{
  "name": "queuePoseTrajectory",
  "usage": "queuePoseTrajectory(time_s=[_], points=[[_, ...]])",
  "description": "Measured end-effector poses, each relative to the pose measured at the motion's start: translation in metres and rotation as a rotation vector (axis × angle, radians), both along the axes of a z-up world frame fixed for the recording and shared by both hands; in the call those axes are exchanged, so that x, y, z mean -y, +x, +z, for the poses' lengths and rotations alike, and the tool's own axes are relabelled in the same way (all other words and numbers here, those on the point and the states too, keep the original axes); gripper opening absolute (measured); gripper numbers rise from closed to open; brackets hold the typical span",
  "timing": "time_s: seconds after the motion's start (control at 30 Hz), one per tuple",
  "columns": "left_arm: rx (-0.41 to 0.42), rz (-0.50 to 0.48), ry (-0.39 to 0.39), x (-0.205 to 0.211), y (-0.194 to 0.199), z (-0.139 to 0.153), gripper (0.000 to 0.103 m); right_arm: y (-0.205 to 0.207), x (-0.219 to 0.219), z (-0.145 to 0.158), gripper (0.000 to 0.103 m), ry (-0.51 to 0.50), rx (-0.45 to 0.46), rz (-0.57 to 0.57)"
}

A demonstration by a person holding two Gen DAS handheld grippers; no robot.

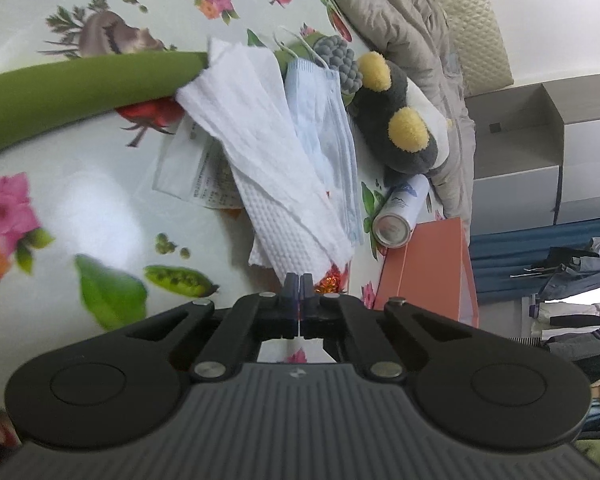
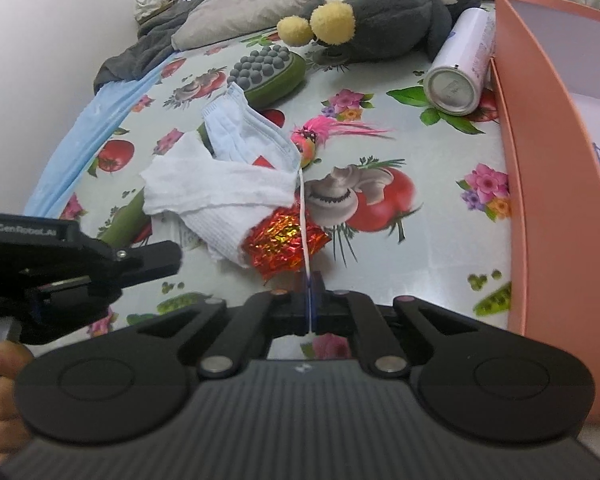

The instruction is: Organize soft objects

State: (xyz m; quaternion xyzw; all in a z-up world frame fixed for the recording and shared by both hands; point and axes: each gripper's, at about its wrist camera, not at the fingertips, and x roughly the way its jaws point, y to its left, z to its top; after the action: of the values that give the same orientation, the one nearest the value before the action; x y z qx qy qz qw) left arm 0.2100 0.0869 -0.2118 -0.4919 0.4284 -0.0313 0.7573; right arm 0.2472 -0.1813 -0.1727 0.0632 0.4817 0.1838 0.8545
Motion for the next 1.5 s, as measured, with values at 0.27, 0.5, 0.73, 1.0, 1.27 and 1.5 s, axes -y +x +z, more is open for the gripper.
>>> queuePoseTrajectory(time_s=[0.27, 0.5, 0.73, 1.0, 1.27, 1.5], points=[[0.000, -0.013, 0.028, -0.004, -0.020, 0.002, 0.000, -0.019, 0.004, 0.007, 0.004, -0.012, 0.011, -0.011], [-0.021, -0.051, 0.104, 0.003, -0.022, 0.004, 0.000, -0.043, 0.018, 0.007, 0.004, -0.059, -0.021, -0.033], [-0.065, -0.073, 0.245, 0.003, -0.026, 0.003, 0.006, -0.065, 0.019, 0.007, 0.007, -0.116, -0.022, -0.009], [0.001, -0.093, 0.428, 0.009, -0.034, 0.025, 0.052, -0.058, 0.014, 0.035, 0.055, -0.100, 0.079, 0.033], [0.019, -0.119, 0.599, 0.012, -0.037, 0.039, 0.070, -0.049, -0.006, 0.028, 0.054, -0.085, 0.102, 0.102], [0.025, -0.145, 0.703, 0.016, -0.038, 0.035, 0.079, -0.042, -0.024, 0.000, 0.052, -0.121, 0.064, 0.136]])
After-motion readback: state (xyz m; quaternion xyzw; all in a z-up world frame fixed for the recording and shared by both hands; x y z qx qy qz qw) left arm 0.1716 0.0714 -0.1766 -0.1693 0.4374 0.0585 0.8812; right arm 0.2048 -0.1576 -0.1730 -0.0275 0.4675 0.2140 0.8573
